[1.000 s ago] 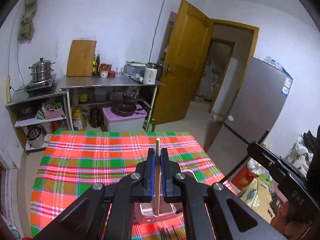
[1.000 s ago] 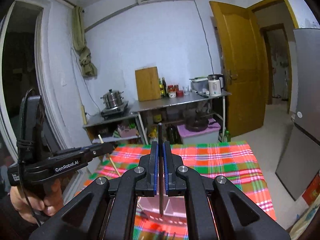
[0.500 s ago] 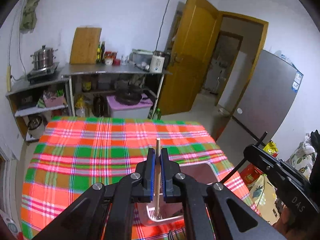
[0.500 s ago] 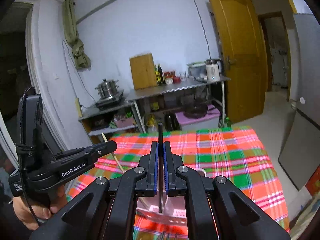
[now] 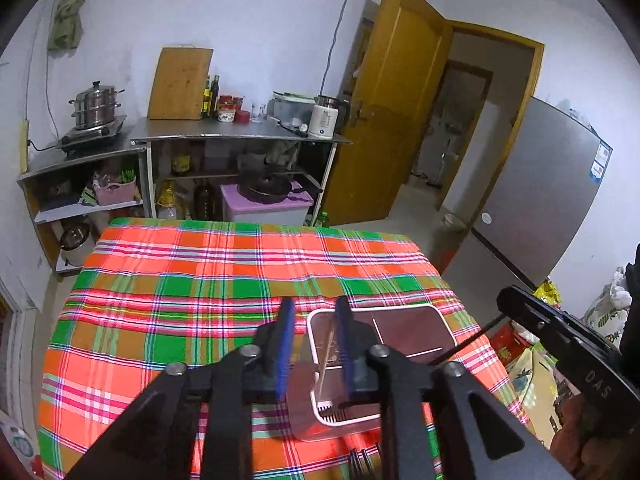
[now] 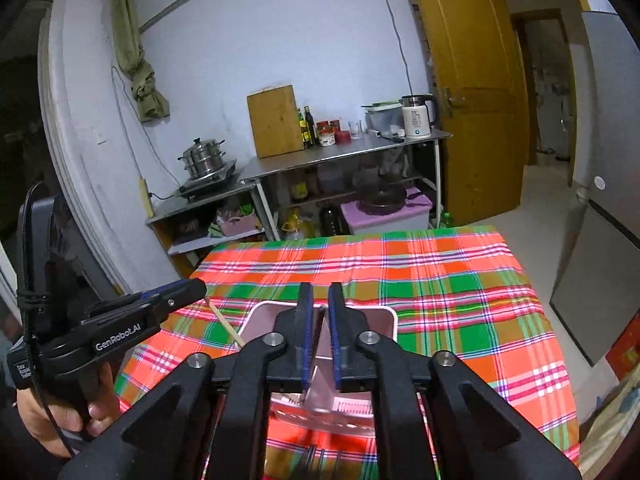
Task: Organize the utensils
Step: 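Open both tools to drop the chopsticks into the pink basket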
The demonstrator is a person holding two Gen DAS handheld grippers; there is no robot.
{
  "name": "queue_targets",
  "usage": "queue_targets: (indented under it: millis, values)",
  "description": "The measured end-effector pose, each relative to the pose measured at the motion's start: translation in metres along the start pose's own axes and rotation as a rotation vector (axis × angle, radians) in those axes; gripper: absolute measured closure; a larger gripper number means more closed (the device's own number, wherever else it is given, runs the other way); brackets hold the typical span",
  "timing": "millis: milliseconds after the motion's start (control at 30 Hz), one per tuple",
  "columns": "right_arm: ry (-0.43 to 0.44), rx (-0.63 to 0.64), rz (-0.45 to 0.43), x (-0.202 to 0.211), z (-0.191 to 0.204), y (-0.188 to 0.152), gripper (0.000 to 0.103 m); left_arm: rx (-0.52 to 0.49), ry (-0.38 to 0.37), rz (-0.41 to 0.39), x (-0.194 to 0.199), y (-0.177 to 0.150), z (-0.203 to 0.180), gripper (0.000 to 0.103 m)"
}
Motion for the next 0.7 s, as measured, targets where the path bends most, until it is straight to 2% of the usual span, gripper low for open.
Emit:
queue_targets:
  millis: [233,433,700]
  values:
    - [0.011,0.004,-0.034,0.017,-0.001,0.006,0.083,-0.013,0.012,-0.049,0.024,0.01,0.0,0.078]
    - [0.015,0.012,-0.082,0.043,-0.001,0.006,0.082,-0.036,0.016,-0.092,0.052,0.011,-0.008,0.078]
    - [0.026,0.004,-0.083,0.077,-0.008,-0.022,0.082,-0.063,0.006,-0.105,0.081,-0.023,-0.02,0.078]
Point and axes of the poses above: each gripper's, at about its wrist camera, not at the fingertips, and x roughly against the way its jaws point, z to its left, y to its top, the point moved 10 cm from there along -x, roughly the way its jaws point, and after that the axes turned 11 degrees about -x, right-handed, at the moved point
